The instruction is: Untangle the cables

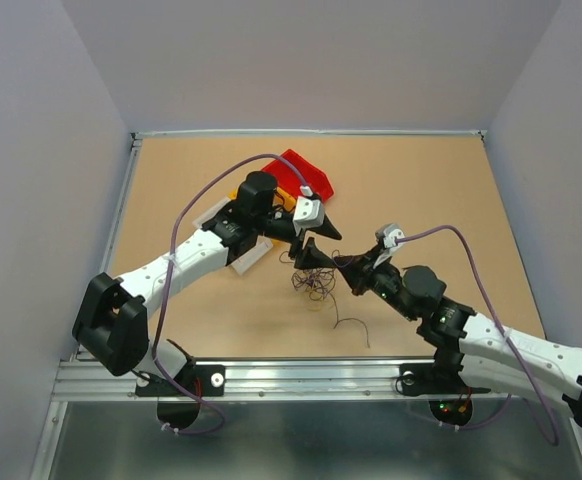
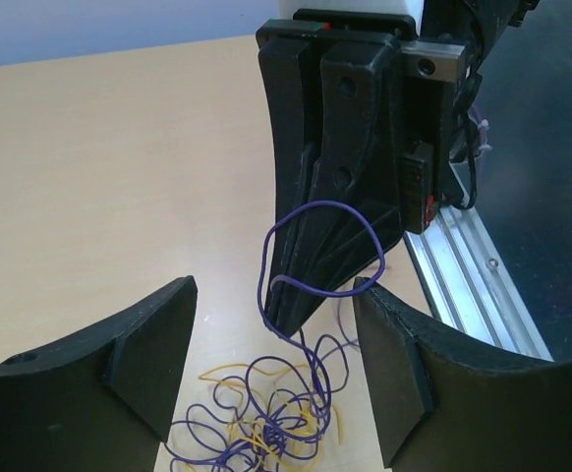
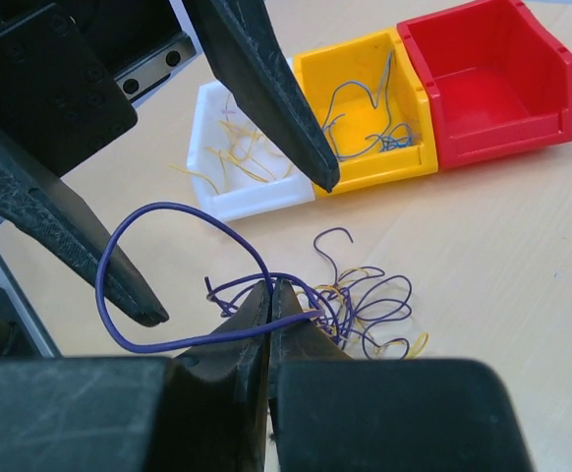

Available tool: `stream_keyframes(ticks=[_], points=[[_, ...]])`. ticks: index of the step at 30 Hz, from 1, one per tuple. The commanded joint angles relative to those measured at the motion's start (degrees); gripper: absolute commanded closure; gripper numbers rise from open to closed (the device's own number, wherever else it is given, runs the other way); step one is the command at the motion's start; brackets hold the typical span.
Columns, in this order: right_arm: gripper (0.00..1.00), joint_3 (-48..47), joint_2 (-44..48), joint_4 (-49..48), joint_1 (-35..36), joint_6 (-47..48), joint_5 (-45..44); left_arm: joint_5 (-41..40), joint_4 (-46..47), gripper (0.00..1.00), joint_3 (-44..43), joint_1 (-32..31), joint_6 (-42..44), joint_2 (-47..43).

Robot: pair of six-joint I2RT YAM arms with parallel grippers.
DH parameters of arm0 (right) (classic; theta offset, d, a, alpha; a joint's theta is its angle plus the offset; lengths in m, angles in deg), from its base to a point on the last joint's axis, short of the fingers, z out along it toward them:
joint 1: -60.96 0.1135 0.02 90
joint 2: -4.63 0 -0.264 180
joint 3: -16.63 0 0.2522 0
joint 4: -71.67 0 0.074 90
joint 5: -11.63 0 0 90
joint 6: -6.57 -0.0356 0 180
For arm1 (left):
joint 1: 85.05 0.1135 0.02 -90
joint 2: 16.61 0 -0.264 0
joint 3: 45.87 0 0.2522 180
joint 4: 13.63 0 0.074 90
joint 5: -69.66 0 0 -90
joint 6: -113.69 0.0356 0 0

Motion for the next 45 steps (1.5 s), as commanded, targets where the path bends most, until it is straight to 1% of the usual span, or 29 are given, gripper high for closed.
stream_keyframes(ticks=[1, 2, 3, 6, 7, 9, 10, 13, 18, 21, 22, 24, 25, 26, 28, 29, 31, 32, 34, 35, 36, 37, 38, 40, 42, 43, 45], points=[[0.99, -2.13, -1.04, -1.58, -0.12, -0.16, 1.35, -1.87, 1.6, 0.24, 0.57, -1.05, 1.68, -2.48], [1.0, -2.39, -1.48, -1.58, -0.12, -0.08, 1.53, -1.78, 1.6, 0.25, 0.57, -1.05, 1.68, -2.39], [1.0, -2.39, -1.83, -1.58, -0.21, -0.16, 1.61, -1.52, 1.6, 0.33, 0.48, -1.22, 1.51, -2.04], [0.99, -2.92, -3.32, -1.58, -0.12, -0.16, 2.05, -1.17, 1.33, 0.51, 0.13, -1.4, 1.51, -1.78], [0.99, -2.92, -3.67, -1.66, -0.12, -0.16, 2.23, -1.34, 1.25, 0.63, 0.04, -1.49, 1.6, -1.69], [0.99, -3.1, -4.47, -1.66, -0.12, -0.16, 2.41, -1.52, 0.81, 0.81, -0.22, -1.49, 1.68, -1.86], [1.0, -3.18, -4.82, -1.84, -0.21, -0.16, 2.49, -1.69, 0.72, 1.0, -0.31, -1.58, 1.68, -1.95], [0.99, -3.1, -6.05, -2.54, -0.12, -0.07, 2.67, -1.78, 0.28, 1.0, -0.83, -1.58, 0.9, -2.92], [0.9, -3.09, -10.09, -4.65, -0.12, 0.28, 2.76, -0.64, 0.19, 1.0, -1.27, -1.49, -0.95, -6.95], [0.75, -4.06, -15.18, -6.58, -0.12, 0.54, 2.93, -0.2, 0.54, 1.0, -3.11, -1.49, -3.57, -10.91], [0.68, -5.11, -18.15, -7.11, -0.12, 0.54, 3.11, -0.11, 0.89, 1.0, -3.73, -1.58, -4.63, -13.18], [0.66, -6.25, -21.68, -7.73, -0.12, 0.54, 4.16, -0.55, 3.51, 1.0, -5.66, -1.49, -7.35, -15.39], [0.65, -6.87, -25.44, -8.16, -0.12, 0.37, 4.69, -1.42, 4.4, 1.0, -6.63, -1.75, -10.06, -17.23], [0.65, -8.01, -27.13, -8.17, -0.12, 0.28, 5.39, -4.3, 4.67, 1.0, -9.33, -1.67, -10.79, -18.12], [0.66, -8.98, -30.21, -8.26, -0.12, -0.69, 5.66, -9.31, 2.14, 1.0, -13.47, -1.67, -9.31, -19.7], [0.68, -9.33, -31.44, -8.17, -0.12, -1.04, 5.75, -17.69, 0.99, 1.0, -18.02, -1.67, -9.3, -20.05], [0.69, -10.04, -33.73, -8.26, -0.21, -2.09, 5.75, -27.39, -0.59, 1.0, -22.52, -1.49, -9.74, -19.54], [0.69, -10.04, -34.0, -8.34, -0.12, -2.44, 5.75, -37.1, -1.64, 1.0, -26.81, -1.32, -10.61, -19.01], [0.7, -9.86, -33.91, -8.26, -0.12, -3.24, 5.31, -44.2, -3.05, 1.0, -30.7, -0.35, -11.84, -17.33], [0.74, -9.6, -33.74, -8.34, -0.12, -3.5, 4.78, -46.06, -3.76, 1.0, -32.28, 0.35, -12.2, -15.59], [0.76, -9.43, -33.39, -8.26, -0.12, -3.94, 4.0, -47.99, -4.46, 1.0, -33.78, 1.57, -12.9, -14.97], [0.78, -9.16, -32.78, -8.34, -0.12, -4.12, 3.55, -49.58, -4.29, 1.0, -33.62, 1.85, -13.25, -14.26], [0.8, -8.72, -32.51, -8.26, -0.12, -4.55, 2.59, -52.9, -3.07, 1.0, -32.4, 2.11, -13.17, -14.08], [0.81, -8.2, -32.07, -8.34, -0.12, -4.91, 1.8, -57.92, -1.49, 1.0, -31.08, 2.99, -13.17, -13.38], [0.8, -8.02, -32.07, -8.26, -0.12, -5.26, 1.0, -61.62, -0.17, 1.0, -30.98, 5.7, -14.57, -12.16], [0.8, -8.02, -32.07, -8.26, -0.12, -5.61, 0.91, -61.28, -0.68, 1.0, -31.77, 9.98, -16.92, -9.97], [0.78, -8.02, -32.24, -8.34, -0.12, -5.79, 1.17, -55.33, -2.09, 1.0, -34.23, 14.48, -19.84, -7.5]])
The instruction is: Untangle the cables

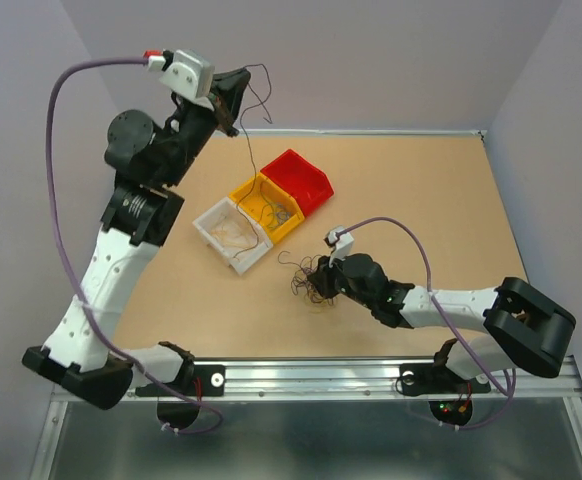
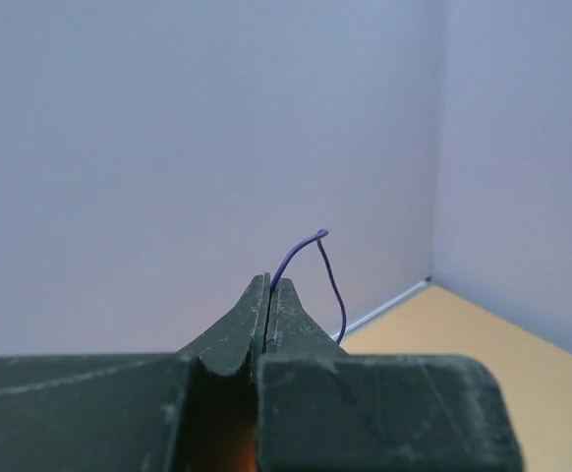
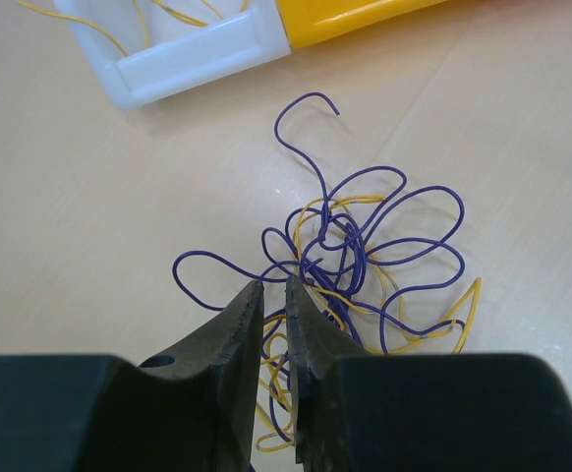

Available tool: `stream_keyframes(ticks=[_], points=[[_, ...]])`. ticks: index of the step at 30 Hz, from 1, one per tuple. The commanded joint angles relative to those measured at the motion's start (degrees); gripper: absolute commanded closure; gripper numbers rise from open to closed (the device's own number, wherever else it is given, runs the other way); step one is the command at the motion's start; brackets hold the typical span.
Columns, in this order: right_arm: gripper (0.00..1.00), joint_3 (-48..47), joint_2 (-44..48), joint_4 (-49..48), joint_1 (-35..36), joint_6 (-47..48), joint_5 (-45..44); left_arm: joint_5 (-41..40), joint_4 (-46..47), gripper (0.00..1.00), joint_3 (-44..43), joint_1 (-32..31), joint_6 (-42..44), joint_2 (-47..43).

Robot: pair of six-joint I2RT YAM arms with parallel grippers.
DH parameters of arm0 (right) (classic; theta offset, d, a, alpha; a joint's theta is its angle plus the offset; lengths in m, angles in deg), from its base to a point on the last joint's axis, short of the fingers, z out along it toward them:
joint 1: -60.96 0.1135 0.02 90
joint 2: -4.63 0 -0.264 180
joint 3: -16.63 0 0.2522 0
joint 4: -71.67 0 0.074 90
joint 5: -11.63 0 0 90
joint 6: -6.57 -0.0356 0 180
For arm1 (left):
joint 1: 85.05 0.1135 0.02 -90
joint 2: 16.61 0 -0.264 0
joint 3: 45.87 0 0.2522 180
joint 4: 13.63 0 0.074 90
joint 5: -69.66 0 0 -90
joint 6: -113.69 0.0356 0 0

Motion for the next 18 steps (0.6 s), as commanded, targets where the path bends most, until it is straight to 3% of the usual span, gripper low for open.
stream_keyframes(ticks=[1, 3, 8, 14, 18], points=[[0.79, -1.5, 1.2, -2.62, -0.21, -1.44, -1.71, 0.11, -0.59, 1.0, -2.1, 9.03, -6.45, 6.12], [0.78, -1.5, 1.37, -2.62, -0.12, -1.53, -1.36, 4.95, 0.55, 1.0, -0.19, 11.16, -6.02, 7.97], [0.78, -1.15, 2.69, -2.71, -0.12, -1.35, -1.53, 8.4, 4.77, 1.0, 7.2, 11.34, -4.61, 8.86], [0.78, -0.36, 4.8, -2.62, -0.21, -1.26, -1.8, 5.68, 12.06, 1.0, 17.74, 11.34, -6.36, 8.77], [0.78, 0.17, 6.29, -2.62, -0.12, -1.26, -2.58, 5.85, 13.22, 1.0, 17.07, 11.34, -6.37, 9.29]])
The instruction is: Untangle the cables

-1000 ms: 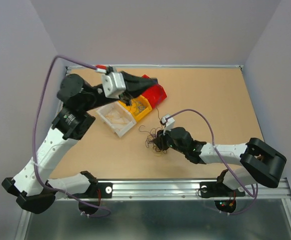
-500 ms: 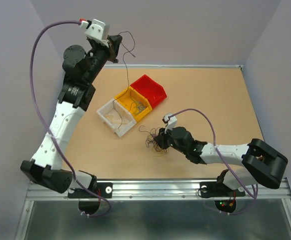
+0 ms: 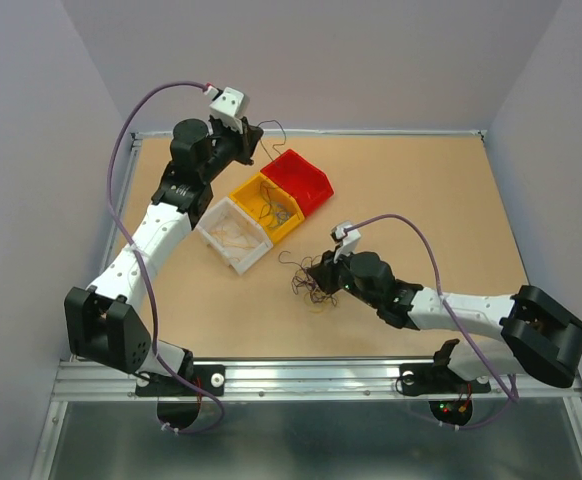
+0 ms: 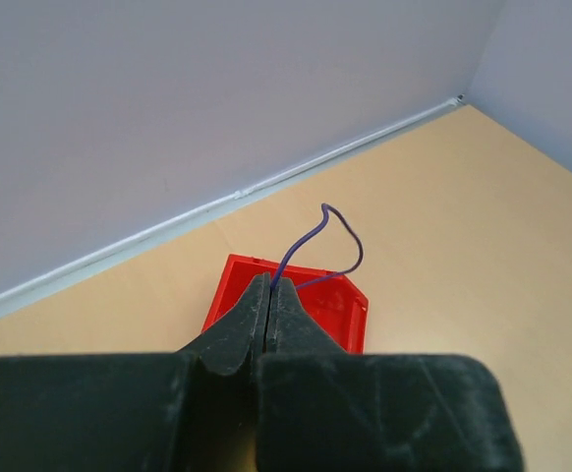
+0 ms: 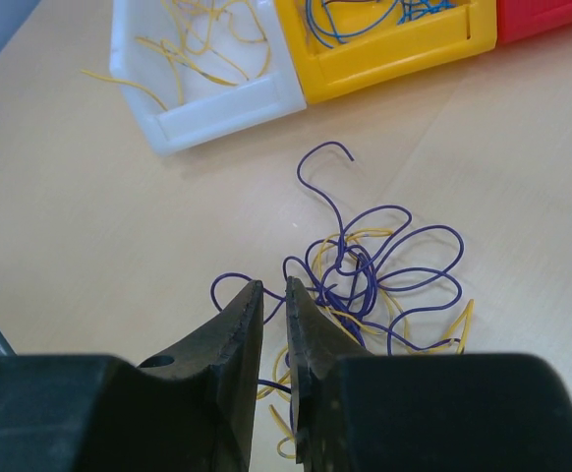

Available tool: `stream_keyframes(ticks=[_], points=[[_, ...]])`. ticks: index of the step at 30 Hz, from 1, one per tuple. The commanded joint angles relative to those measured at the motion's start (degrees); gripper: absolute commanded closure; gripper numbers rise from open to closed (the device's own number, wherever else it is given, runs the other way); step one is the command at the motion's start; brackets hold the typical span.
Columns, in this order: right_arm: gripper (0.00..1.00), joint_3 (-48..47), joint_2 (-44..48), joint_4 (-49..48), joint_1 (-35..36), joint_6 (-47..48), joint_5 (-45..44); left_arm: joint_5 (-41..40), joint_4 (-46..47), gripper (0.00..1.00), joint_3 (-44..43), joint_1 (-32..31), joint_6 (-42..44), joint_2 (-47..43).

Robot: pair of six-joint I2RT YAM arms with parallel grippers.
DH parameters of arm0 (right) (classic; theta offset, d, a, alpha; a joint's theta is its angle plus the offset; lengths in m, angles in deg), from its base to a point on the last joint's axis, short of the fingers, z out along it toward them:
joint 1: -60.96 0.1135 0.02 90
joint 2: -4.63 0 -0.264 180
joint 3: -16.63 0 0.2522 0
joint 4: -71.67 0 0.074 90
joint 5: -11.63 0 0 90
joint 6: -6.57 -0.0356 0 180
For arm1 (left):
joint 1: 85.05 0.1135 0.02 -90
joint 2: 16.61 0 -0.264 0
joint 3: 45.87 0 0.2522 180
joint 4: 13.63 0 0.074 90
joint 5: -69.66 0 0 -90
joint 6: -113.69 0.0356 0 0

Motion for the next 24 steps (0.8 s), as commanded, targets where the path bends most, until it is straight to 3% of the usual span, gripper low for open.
stream_keyframes(ticks=[1, 9, 16, 24], points=[[0.78, 0.34, 2.43, -2.55, -0.12, -0.43, -1.78, 0.82, 7.14, 1.0, -2.07, -0.09, -0.86, -2.14], [0.78, 1.04, 4.18, -2.55, -0.12, -0.43, -2.75, 6.36, 1.79, 1.0, -14.18, -0.09, 0.46, -2.48], [0.79, 1.13, 4.36, -2.46, -0.21, -0.43, -2.92, 4.08, 0.02, 1.0, -21.05, -0.44, 2.3, -5.65], [0.79, 1.04, 4.1, -2.55, -0.12, -0.52, -3.1, 3.46, 2.9, 1.0, -25.37, -0.8, 3.1, -3.45]])
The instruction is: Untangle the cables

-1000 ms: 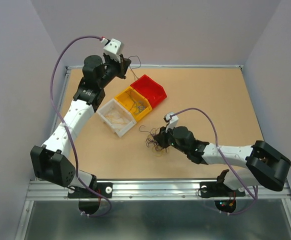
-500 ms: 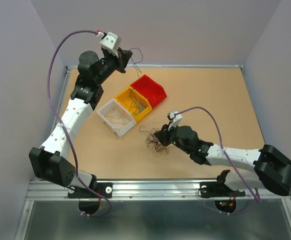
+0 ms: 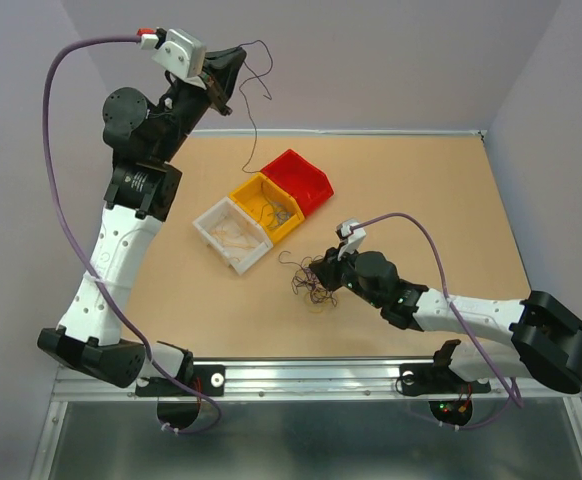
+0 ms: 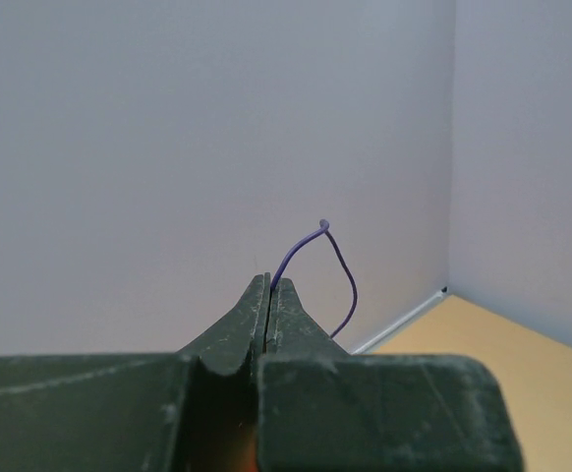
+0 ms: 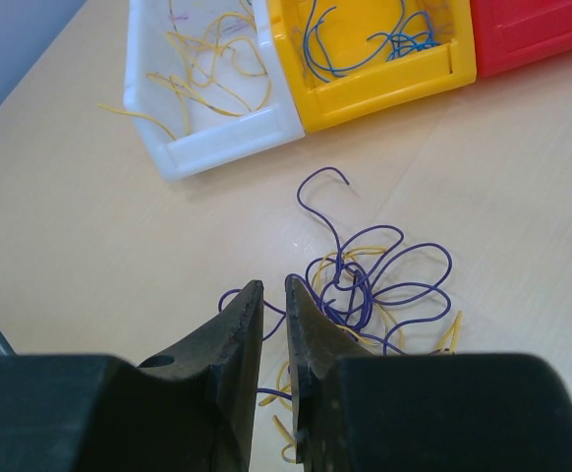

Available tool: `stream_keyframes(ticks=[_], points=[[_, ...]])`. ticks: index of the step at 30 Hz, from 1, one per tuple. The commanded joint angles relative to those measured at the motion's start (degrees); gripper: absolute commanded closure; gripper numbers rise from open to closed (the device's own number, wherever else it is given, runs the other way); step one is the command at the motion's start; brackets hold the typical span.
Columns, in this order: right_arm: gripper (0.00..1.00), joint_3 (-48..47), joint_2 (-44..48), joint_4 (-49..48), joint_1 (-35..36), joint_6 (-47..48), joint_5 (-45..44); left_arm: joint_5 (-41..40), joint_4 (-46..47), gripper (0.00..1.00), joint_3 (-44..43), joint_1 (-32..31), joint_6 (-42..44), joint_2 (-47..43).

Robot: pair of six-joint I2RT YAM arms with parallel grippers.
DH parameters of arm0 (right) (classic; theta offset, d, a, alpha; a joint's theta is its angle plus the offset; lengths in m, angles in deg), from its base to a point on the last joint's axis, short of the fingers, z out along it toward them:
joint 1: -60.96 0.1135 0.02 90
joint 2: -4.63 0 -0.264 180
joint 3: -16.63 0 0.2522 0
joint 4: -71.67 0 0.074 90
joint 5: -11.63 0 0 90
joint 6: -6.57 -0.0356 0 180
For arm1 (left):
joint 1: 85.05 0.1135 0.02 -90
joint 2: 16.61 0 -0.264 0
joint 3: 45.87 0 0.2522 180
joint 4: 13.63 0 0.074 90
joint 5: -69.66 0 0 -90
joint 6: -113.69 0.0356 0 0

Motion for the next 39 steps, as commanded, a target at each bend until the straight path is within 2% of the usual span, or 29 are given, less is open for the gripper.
stream_keyframes(ticks=[1, 5, 7, 12, 18, 21, 29, 33, 39], points=[[0.78, 0.98, 0.78, -2.57, -0.12, -0.43, -1.41, -0.16, 5.23, 1.0, -1.61, -0.47, 0.72, 0.68], [0.78, 1.07, 1.13, -2.49, -0.12, -0.43, -1.5, -1.47, 9.45, 1.0, -1.86, -1.52, 2.82, 3.22], [0.78, 1.24, 1.3, -2.57, -0.12, -0.61, -1.42, -3.41, 9.55, 1.0, -4.5, -1.96, 2.83, 6.11], [0.78, 1.51, 2.18, -2.49, -0.12, -0.52, -2.03, -1.84, 8.85, 1.0, -9.85, -2.57, 0.72, 12.53], [0.78, 2.91, 5.43, -2.48, -0.12, -0.69, -3.08, -3.14, 1.04, 1.0, -19.68, -3.28, 2.64, 23.69], [0.78, 3.44, 7.53, -2.4, -0.12, -0.78, -3.61, -5.16, -0.82, 1.0, -20.85, -3.28, 3.7, 27.13], [0.77, 5.46, 12.73, -2.13, -0.12, -0.96, -4.93, -4.21, 1.81, 1.0, -7.51, -3.28, 7.04, 26.96], [0.77, 6.43, 15.28, -2.05, -0.12, -1.14, -5.98, -2.8, 6.9, 1.0, 1.8, -3.28, 8.1, 25.38], [0.77, 7.13, 17.74, -1.69, -0.12, -0.96, -7.13, -6.74, 10.51, 1.0, 4.9, -3.19, 8.19, 22.75]])
